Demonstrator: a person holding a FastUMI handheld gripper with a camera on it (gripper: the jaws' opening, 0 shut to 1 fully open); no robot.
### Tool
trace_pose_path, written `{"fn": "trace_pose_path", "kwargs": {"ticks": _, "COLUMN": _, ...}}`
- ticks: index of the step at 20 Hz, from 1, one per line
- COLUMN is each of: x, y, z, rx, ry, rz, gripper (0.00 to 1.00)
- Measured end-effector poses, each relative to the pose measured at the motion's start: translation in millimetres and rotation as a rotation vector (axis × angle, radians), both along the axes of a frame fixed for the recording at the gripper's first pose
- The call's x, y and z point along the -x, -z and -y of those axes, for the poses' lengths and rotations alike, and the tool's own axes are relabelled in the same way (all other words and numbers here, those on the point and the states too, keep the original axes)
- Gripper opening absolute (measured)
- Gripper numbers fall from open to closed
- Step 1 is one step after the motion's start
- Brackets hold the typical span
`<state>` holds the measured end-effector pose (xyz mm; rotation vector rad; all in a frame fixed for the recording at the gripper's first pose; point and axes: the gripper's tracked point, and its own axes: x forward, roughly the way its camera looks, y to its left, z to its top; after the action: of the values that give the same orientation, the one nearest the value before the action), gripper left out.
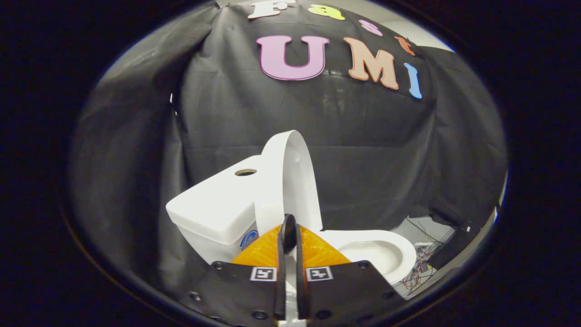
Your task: Open the toilet lid.
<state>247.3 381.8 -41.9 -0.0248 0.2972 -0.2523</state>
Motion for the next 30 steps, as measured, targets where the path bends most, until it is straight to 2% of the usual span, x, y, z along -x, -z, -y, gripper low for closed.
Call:
{"fn": "trace_pose_path", "kwargs": {"ticks": 1, "x": -3, "y": 0, "z": -2, "rx": 0.003, "ry": -0.001, "rz": 0.000, "gripper": 0.16}}
{"fn": "trace_pose_path", "kwargs": {"ticks": 4, "x": -7, "y": 1, "z": -9, "rx": 0.021, "ry": -0.018, "rz": -0.009, "gripper": 0.16}}
{"fn": "trace_pose_path", "kwargs": {"ticks": 6, "x": -11, "y": 2, "z": -19, "rx": 0.003, "ry": -0.063, "rz": -0.005, "gripper": 0.16}}
{"fn": "trace_pose_path", "kwargs": {"ticks": 11, "x": -3, "y": -1, "z": -44, "rx": 0.025, "ry": -0.169, "rz": -0.005, "gripper": 0.99}}
{"fn": "trace_pose_path", "kwargs": {"ticks": 18, "x": 22, "y": -24, "z": -49, "rx": -0.059, "ry": -0.244, "rz": 0.056, "gripper": 1.00}}
{"fn": "trace_pose_path", "kwargs": {"ticks": 22, "x": 41, "y": -43, "z": -42, "rx": -0.065, "ry": -0.281, "rz": 0.067, "gripper": 1.00}}
{"fn": "trace_pose_path", "kwargs": {"ticks": 27, "x": 67, "y": -76, "z": -12, "rx": -0.036, "ry": -0.305, "rz": 0.104, "gripper": 1.00}}
{"fn": "trace_pose_path", "kwargs": {"ticks": 30, "x": 78, "y": -93, "z": 21, "rx": -0.006, "ry": -0.293, "rz": 0.118, "gripper": 1.00}}
